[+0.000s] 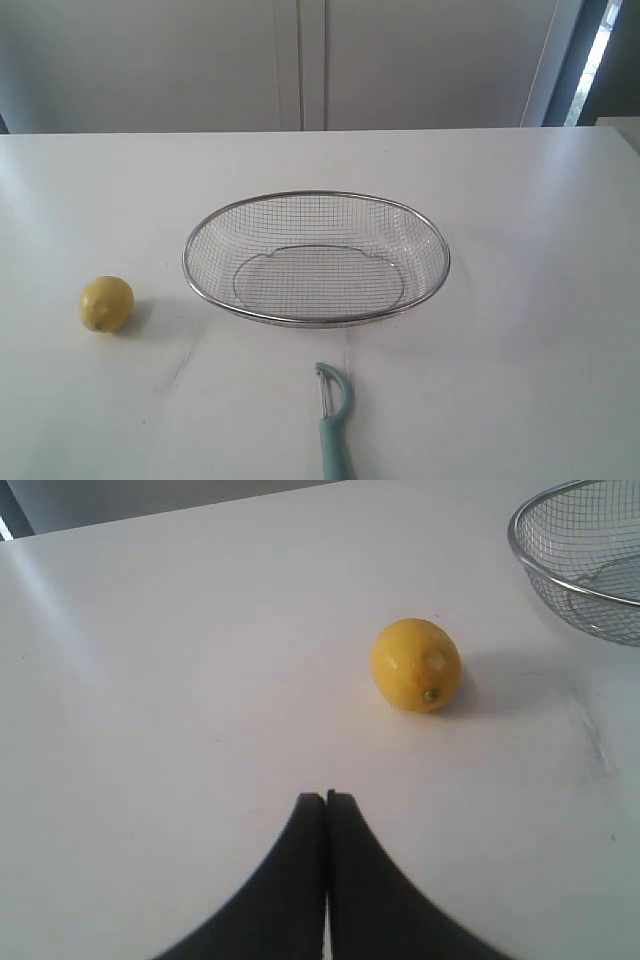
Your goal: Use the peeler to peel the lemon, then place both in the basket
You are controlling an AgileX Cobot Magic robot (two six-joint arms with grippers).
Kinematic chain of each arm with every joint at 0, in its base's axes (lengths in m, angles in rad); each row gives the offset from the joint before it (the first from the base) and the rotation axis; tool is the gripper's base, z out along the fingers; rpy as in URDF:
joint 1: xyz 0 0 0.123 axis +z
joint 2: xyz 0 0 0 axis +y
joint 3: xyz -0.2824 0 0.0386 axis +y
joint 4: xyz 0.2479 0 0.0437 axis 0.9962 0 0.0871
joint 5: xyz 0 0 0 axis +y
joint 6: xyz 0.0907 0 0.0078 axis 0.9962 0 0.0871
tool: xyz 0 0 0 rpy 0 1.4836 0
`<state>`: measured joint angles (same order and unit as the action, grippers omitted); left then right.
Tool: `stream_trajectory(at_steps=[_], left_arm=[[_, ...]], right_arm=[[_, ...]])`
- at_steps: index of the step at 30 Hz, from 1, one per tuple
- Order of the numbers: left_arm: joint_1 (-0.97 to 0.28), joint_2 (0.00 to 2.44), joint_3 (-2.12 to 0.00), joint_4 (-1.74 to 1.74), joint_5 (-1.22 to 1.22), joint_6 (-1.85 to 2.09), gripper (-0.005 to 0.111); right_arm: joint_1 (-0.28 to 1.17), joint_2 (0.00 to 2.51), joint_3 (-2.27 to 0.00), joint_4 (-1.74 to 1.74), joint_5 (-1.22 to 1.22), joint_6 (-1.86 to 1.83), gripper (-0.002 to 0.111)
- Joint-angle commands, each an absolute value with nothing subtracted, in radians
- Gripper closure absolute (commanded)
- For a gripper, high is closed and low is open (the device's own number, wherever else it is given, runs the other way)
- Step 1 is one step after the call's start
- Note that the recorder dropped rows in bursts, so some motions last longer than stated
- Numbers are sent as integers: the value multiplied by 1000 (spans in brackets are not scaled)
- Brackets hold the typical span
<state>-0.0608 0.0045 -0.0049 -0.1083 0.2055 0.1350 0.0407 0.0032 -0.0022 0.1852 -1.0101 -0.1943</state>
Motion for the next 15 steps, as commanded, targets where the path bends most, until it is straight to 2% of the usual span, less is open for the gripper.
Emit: stream_trajectory(at_steps=[1, 7, 15], left_arm=[[-60, 0, 0, -110, 209, 135, 107], [-60, 0, 0, -110, 209, 135, 107], [-60, 0, 0, -110, 209, 135, 107]], right_arm=[[43, 0, 0, 246, -1021, -197, 108], [43, 0, -16, 286, -936, -160, 108], [43, 1, -128, 317, -647, -160, 108]])
